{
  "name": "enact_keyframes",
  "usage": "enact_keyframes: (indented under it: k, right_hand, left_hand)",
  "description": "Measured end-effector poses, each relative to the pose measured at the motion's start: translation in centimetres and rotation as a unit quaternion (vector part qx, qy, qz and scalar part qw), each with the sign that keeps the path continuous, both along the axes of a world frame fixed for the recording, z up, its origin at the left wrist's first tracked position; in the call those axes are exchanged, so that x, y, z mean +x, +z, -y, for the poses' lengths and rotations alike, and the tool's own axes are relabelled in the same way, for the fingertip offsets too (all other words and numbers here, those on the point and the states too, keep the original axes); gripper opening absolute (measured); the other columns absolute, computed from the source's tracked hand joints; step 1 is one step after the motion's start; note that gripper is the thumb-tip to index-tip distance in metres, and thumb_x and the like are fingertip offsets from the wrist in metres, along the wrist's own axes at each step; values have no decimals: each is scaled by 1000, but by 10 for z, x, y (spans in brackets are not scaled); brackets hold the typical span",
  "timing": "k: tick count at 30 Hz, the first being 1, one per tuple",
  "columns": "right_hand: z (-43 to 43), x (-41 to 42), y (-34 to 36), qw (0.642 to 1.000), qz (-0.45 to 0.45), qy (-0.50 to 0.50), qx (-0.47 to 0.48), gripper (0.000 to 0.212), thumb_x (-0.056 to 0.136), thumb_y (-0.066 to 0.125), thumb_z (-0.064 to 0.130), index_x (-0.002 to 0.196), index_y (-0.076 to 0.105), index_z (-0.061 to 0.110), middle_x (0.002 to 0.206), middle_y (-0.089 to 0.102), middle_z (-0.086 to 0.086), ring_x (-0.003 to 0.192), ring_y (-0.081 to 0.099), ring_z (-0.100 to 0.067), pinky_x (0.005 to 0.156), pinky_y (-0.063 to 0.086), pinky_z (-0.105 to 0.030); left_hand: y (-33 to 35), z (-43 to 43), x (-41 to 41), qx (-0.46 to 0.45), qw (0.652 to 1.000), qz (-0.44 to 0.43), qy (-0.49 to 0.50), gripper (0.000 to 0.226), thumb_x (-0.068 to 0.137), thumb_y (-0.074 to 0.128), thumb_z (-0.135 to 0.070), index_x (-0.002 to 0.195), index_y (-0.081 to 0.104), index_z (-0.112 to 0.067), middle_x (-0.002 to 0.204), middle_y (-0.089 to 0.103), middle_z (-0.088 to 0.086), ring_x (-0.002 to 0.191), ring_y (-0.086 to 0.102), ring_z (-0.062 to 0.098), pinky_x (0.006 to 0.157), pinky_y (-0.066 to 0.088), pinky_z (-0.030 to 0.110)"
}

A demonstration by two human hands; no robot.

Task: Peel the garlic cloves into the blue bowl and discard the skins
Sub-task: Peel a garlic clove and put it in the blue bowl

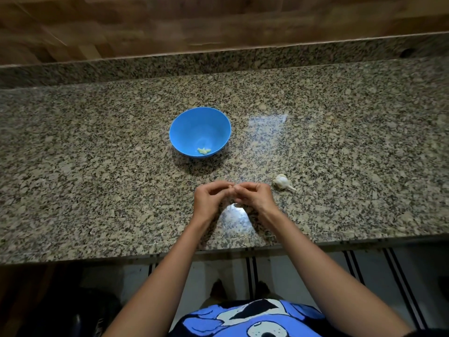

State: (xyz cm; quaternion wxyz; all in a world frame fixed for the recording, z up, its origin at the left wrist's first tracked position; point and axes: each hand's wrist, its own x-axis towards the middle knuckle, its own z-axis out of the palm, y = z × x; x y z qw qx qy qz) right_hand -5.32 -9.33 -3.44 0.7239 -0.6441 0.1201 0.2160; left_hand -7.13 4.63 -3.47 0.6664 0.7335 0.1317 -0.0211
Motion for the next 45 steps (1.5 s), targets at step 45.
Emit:
enact_keyframes:
  k: [45]
  right_hand:
    - [-2,2,4,904,243,35,-349,16,89,60,18,99,70,9,77,69,-1,62,60,-10,60,51,-23]
  left_hand:
    - [7,-18,1,-160,972,-172,-3,14,81,67,-1,95,68,0,90,69,18,77,67,24,80,58,35]
